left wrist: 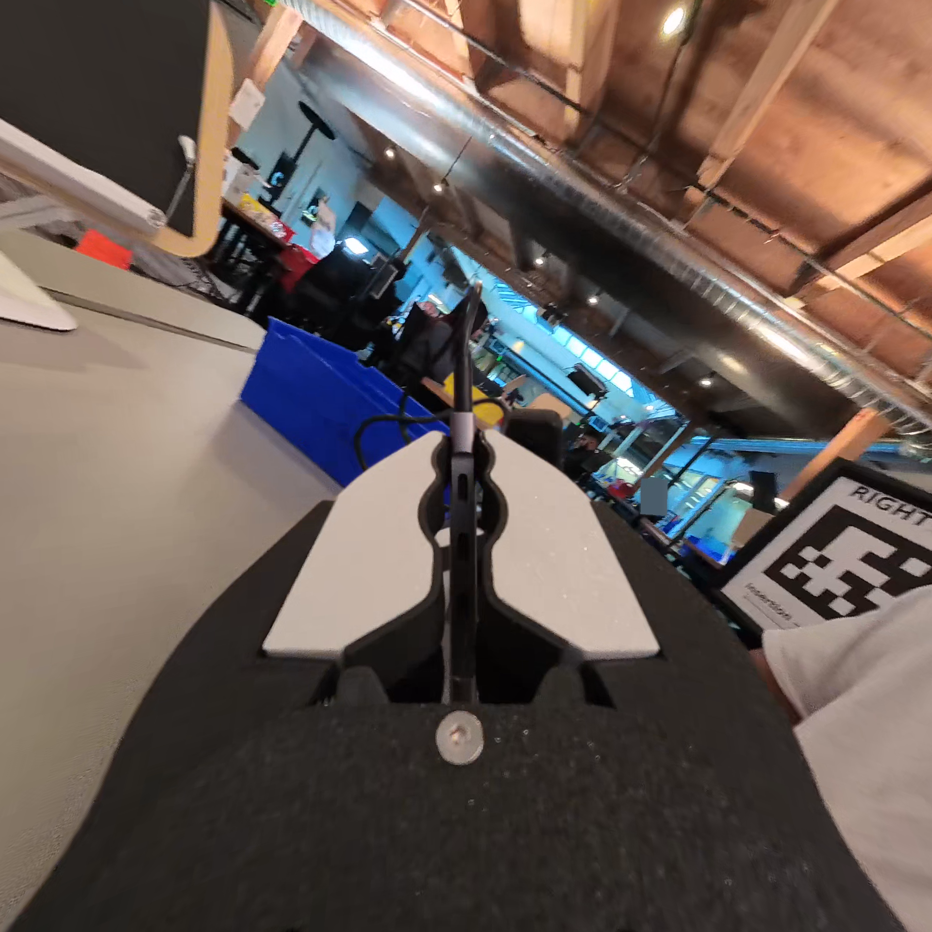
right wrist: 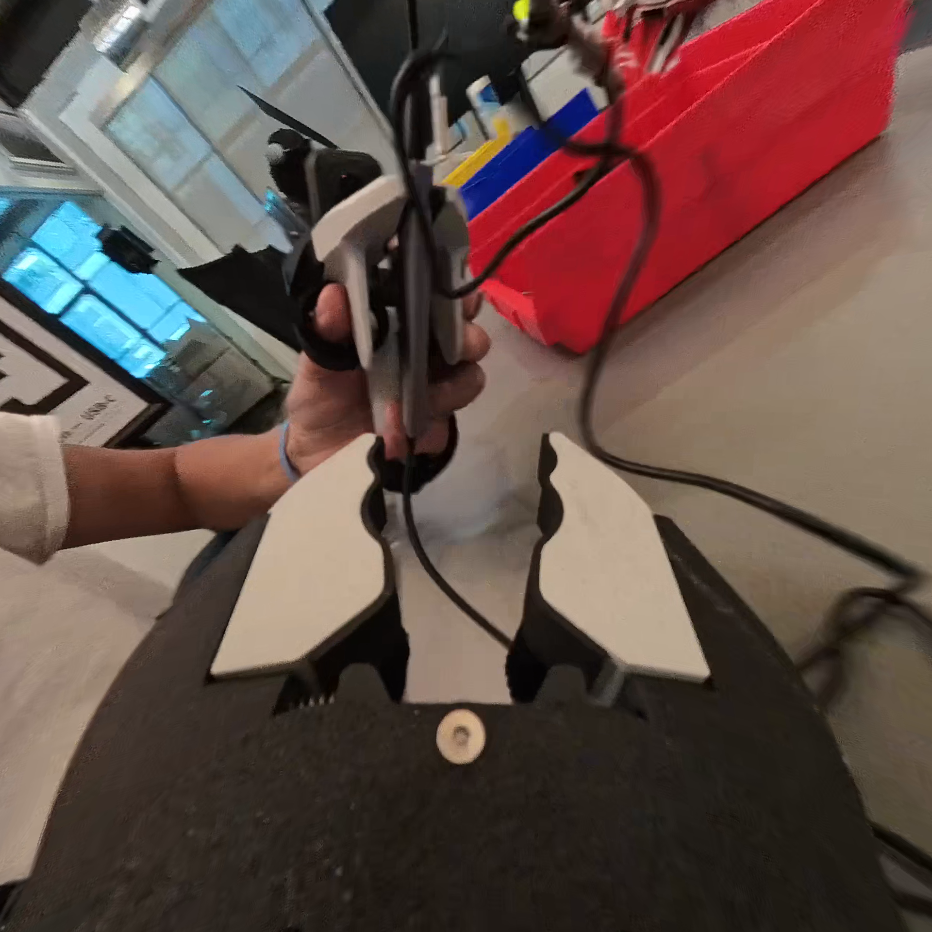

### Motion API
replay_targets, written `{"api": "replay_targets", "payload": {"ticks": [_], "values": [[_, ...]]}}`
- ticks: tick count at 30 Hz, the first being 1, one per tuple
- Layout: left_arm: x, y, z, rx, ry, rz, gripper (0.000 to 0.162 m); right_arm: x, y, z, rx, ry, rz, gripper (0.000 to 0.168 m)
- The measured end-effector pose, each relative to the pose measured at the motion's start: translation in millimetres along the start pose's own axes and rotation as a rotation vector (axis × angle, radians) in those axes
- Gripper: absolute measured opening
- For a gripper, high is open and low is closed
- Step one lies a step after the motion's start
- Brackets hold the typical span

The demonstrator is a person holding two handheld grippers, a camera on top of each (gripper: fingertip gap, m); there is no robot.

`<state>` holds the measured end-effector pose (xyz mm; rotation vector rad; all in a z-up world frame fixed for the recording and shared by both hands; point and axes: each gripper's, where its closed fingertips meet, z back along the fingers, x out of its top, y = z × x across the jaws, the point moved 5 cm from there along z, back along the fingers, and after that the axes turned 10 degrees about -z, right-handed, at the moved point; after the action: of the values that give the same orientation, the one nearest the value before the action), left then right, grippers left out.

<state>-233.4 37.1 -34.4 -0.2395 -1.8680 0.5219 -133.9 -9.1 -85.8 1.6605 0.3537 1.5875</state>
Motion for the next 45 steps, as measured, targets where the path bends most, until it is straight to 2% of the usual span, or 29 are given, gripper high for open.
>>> {"api": "replay_targets", "payload": {"ticks": [4, 6, 7, 8, 12, 16, 19, 22, 26, 30, 33, 36, 39, 42, 45], "values": [[-5, -14, -8, -0.076, -0.019, 0.042, 0.009, -8, 22, -32, 0.071, 0.06, 0.023, 0.048], [-8, -17, -9, -0.085, -0.01, 0.039, 0.009, -12, 28, -38, 0.089, 0.07, 0.049, 0.033], [-8, -19, -10, -0.089, -0.003, 0.034, 0.009, -16, 31, -38, 0.106, 0.095, 0.053, 0.014], [-9, -20, -9, -0.097, 0.004, 0.028, 0.009, -17, 30, -37, 0.089, 0.109, 0.045, 0.011], [-5, -26, -7, -0.14, 0.016, 0.003, 0.01, -15, 29, -26, 0.059, 0.152, 0.065, 0.01], [-2, -22, 3, -0.138, 0.062, -0.049, 0.013, -7, 24, -6, -0.059, 0.201, 0.196, 0.01], [1, -15, 19, -0.072, 0.1, -0.116, 0.023, 29, 23, 22, -0.18, 0.156, 0.335, 0.01], [3, -11, 35, -0.015, 0.121, -0.168, 0.02, 83, 37, 55, -0.245, 0.084, 0.449, 0.009], [4, -8, 42, 0.011, 0.109, -0.15, 0.014, 165, 64, 95, -0.348, 0.048, 0.649, 0.009], [-7, -7, 41, 0.007, 0.154, -0.139, 0.013, 245, 81, 141, -0.379, -0.039, 0.707, 0.009], [-12, -12, 39, -0.004, 0.182, -0.165, 0.012, 288, 62, 177, -0.472, -0.048, 0.706, 0.009], [-14, -16, 37, -0.015, 0.204, -0.203, 0.011, 313, 31, 214, -0.564, -0.053, 0.664, 0.009], [-13, -16, 37, -0.014, 0.198, -0.21, 0.01, 322, -2, 243, -0.633, -0.034, 0.602, 0.009], [-14, -13, 37, -0.007, 0.206, -0.203, 0.009, 311, -49, 247, -0.639, 0.058, 0.55, 0.009], [-18, -10, 34, 0.016, 0.24, -0.216, 0.009, 291, -94, 234, -0.58, 0.122, 0.487, 0.009]]}}
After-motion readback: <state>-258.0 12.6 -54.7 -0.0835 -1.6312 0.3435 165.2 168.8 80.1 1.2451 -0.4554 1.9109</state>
